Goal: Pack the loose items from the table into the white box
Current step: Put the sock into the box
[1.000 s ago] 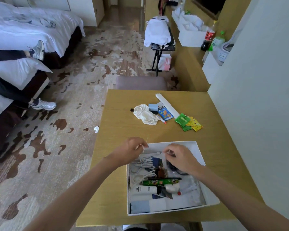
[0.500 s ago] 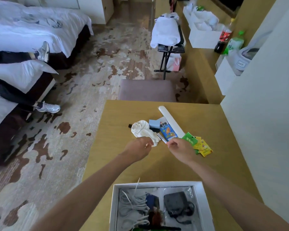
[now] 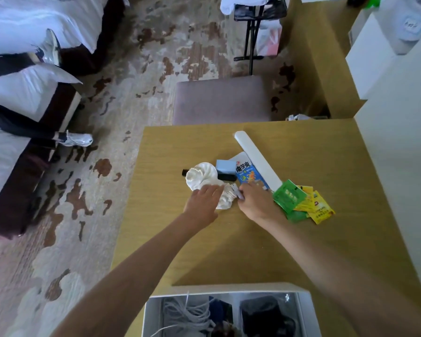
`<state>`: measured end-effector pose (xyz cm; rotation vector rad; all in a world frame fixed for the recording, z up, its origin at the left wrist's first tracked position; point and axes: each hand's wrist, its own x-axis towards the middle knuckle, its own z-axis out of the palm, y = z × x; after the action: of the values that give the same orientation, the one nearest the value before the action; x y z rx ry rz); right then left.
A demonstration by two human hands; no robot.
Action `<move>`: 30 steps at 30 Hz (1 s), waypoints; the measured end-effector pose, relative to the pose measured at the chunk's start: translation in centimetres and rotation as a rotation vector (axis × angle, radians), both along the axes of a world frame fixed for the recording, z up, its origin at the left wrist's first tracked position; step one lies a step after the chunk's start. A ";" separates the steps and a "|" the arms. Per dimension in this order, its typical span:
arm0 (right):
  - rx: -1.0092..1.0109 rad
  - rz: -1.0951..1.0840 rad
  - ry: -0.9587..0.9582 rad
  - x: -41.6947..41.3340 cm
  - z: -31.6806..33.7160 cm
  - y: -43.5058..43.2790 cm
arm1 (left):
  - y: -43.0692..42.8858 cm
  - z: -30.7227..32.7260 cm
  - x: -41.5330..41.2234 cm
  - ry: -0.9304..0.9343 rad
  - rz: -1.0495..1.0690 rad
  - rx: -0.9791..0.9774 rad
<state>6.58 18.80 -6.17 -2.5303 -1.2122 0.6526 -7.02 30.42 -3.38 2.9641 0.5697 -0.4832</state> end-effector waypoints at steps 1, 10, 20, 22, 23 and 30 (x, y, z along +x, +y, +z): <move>0.020 0.002 0.011 0.0 -0.2 -0.3 | -0.1 -0.2 0.0 -0.011 0.002 0.014; 0.104 -0.208 0.359 -0.3 1.3 -2.4 | -0.1 0.4 -1.0 -0.040 0.087 -0.042; 0.363 -0.328 0.687 -4.4 8.7 -5.7 | -1.0 3.8 -4.5 -0.327 0.486 -0.509; 0.372 -0.310 0.693 -5.7 10.6 -6.6 | -1.5 5.9 -5.3 -0.404 0.697 -0.728; 0.380 -0.306 0.702 -6.4 11.7 -7.1 | -1.8 6.9 -5.8 -0.447 0.792 -0.857; 0.318 -0.121 0.667 -12.9 17.6 -12.2 | -5.5 11.6 -11.3 -0.664 0.896 -1.455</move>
<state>-6.34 6.62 11.42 -1.8716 -0.8312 1.0604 -18.28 24.94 8.23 1.1713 0.8242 0.1777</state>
